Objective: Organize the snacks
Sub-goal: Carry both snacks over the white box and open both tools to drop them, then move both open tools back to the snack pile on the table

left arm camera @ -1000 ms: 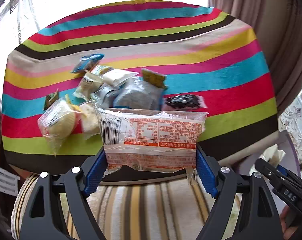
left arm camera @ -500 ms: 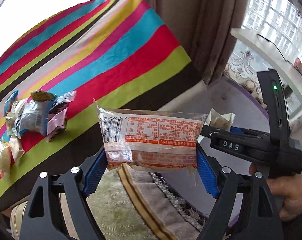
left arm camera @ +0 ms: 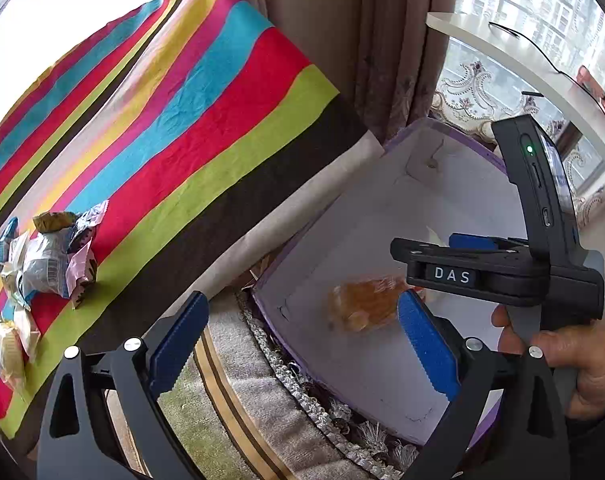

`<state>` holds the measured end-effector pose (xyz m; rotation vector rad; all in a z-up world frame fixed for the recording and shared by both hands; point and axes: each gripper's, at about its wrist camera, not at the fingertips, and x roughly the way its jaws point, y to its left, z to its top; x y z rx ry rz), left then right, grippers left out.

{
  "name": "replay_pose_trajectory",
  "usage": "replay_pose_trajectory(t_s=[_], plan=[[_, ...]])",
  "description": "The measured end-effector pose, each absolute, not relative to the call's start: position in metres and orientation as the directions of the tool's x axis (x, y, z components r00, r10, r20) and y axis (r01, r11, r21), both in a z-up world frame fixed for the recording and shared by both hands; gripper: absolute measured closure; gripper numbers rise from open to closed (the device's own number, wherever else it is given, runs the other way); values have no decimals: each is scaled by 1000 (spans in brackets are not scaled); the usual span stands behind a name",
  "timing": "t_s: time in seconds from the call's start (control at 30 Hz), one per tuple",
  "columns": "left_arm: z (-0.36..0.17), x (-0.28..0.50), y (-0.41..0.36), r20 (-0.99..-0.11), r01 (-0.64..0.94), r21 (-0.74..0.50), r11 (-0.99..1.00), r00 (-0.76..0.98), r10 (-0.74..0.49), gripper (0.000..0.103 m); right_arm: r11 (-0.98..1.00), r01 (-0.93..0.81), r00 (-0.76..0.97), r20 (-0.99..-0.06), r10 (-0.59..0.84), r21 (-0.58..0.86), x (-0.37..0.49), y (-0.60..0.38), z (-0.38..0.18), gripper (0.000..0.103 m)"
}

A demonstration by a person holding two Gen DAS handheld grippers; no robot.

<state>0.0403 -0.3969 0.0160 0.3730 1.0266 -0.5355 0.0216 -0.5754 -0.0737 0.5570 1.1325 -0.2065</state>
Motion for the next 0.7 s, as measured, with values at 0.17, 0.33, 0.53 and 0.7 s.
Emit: replay_pose_trajectory(t_s=[0.17,0.33,0.53,0.7], plan=[[25,44,-379,-866,497,28,867,445,-227,6,878,425,415,-910,28,220,25,-563,-63,21],[41,39,-367,-817,418,139,898,561,-134,6,898,434,451,-881,-145,74,22,-547,-40,15],[68,40,-332,-710,330,147,933,691,-133,6,931,365,549,-810,-207,10,17,-517,0,12],[85,40,-297,-625,240,186,953,777,-74,6,962,252,663,-743,-90,108,16,-491,36,11]])
